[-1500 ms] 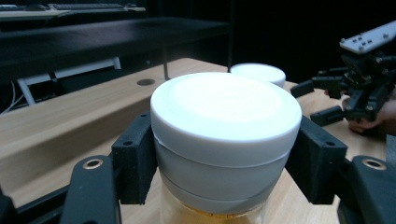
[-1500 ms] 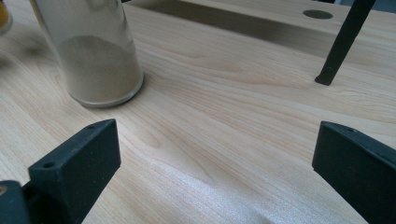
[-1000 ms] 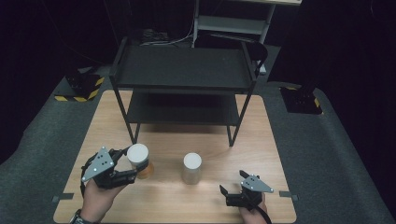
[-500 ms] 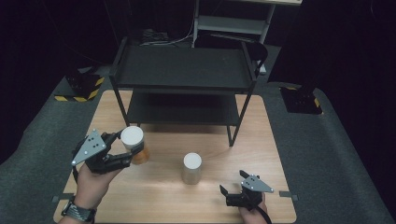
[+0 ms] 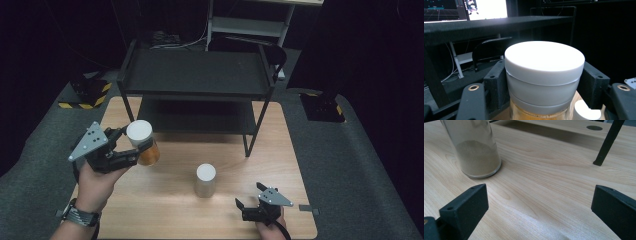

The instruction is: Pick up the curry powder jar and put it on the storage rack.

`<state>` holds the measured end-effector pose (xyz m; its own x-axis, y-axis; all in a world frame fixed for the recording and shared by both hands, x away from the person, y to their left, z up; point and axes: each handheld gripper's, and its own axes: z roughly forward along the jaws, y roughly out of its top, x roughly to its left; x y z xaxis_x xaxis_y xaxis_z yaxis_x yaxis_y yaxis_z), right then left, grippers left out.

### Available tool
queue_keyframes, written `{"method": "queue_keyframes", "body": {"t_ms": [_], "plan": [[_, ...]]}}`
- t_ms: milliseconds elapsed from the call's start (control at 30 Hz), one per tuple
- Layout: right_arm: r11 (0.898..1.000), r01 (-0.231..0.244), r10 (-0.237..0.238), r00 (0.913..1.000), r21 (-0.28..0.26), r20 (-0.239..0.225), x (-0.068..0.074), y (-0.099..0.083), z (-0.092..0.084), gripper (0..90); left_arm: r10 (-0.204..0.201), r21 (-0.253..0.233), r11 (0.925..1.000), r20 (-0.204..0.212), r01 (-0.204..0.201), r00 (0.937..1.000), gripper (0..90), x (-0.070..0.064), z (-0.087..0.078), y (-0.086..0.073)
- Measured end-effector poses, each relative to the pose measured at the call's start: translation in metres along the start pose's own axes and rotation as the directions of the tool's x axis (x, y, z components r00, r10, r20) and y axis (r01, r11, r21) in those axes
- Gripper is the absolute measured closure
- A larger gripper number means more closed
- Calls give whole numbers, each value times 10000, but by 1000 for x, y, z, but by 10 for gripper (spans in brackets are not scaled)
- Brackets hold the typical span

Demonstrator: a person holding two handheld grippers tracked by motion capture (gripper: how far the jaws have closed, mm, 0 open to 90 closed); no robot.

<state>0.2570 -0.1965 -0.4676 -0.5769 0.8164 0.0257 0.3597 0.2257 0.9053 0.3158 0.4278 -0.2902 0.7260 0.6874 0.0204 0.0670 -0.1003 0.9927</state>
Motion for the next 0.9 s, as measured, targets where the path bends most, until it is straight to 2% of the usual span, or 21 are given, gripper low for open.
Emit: {"method": "queue_keyframes", "body": {"t_ms": [167, 333, 700, 900], "plan": [[10000, -26, 26, 10000, -24, -6, 0, 0, 0, 3, 52, -129, 9999, -21, -52, 10000, 336, 2, 4, 16], [10000, -47, 47, 10000, -18, -23, -1, 0, 0, 3, -83, -250, 9997, -19, 83, 10000, 337, 7, 8, 32], [9999, -91, 90, 9999, -54, -51, -2, -1, 0, 3, 178, -344, 9992, -215, -185, 9996, 336, 10, 20, 72], [9999, -117, 117, 9999, -85, -54, -2, -2, -1, 3, 127, -440, 9989, -286, -140, 9995, 337, 13, 27, 92]]}}
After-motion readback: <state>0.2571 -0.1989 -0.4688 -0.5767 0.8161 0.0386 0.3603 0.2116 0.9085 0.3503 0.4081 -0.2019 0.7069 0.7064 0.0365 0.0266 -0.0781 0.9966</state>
